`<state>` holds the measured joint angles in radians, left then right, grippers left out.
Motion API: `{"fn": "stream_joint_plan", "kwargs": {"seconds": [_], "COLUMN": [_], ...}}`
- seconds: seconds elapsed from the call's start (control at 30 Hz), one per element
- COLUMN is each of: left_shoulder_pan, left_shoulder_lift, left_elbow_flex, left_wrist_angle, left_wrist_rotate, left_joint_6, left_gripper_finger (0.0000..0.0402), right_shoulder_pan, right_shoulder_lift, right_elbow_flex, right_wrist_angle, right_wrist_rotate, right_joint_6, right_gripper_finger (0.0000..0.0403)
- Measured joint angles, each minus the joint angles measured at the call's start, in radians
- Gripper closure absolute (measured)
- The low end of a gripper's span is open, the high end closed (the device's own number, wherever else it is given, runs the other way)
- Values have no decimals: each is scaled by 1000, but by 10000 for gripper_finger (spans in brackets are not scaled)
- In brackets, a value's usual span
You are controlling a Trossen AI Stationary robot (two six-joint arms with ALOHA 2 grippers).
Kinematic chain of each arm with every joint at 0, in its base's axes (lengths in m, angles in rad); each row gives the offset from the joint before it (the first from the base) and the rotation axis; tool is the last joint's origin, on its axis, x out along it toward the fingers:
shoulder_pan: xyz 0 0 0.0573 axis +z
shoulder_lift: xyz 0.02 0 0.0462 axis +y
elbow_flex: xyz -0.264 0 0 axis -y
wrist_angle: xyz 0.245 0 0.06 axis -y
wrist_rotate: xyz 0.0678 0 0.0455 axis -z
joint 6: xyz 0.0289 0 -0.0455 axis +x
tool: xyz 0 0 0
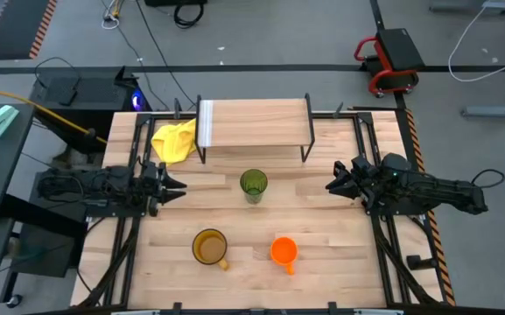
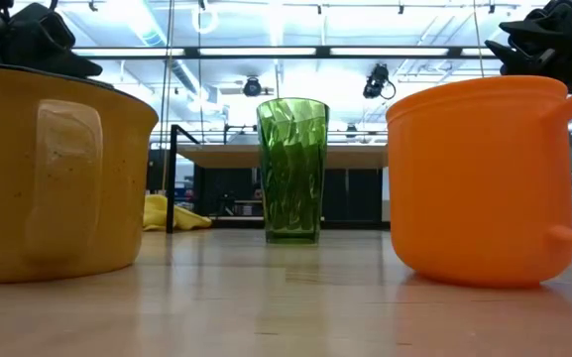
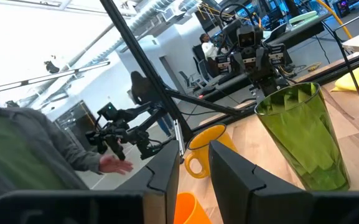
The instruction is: Stack small to large cups/mugs on shelf
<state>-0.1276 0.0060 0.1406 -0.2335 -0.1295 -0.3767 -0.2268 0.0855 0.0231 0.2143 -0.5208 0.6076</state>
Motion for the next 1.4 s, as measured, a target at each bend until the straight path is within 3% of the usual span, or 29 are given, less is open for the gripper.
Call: {"fn": "stream_joint_plan", "kwargs": {"seconds": [0.57, 0.7, 0.83, 1.1, 1.4], "left_shoulder_pan": [0, 0, 0, 0, 0], "left_shoulder_lift": [0, 0, 0, 0, 0], "left_elbow_flex": [0, 0, 0, 0, 0], "left_wrist_angle": [5, 10, 64, 212, 344], "left_wrist_rotate": [0, 0, -2, -13, -77], "left_joint_6": [-8, -105, -206, -317, -284], "left_gripper_finger": [263, 261, 255, 258, 256], "right_shoulder_pan": [0, 0, -2, -2, -2], "right_shoulder_lift": [0, 0, 0, 0, 0], "right_elbow_flex": [0, 0, 0, 0, 0], "right_wrist_angle": [0, 0, 3, 3, 6], "right_wrist_rotate": [0, 2, 109, 401, 548], "right_joint_6": [0, -11, -12, 457, 503], "right_gripper_finger": [309, 309, 309, 309, 309]}}
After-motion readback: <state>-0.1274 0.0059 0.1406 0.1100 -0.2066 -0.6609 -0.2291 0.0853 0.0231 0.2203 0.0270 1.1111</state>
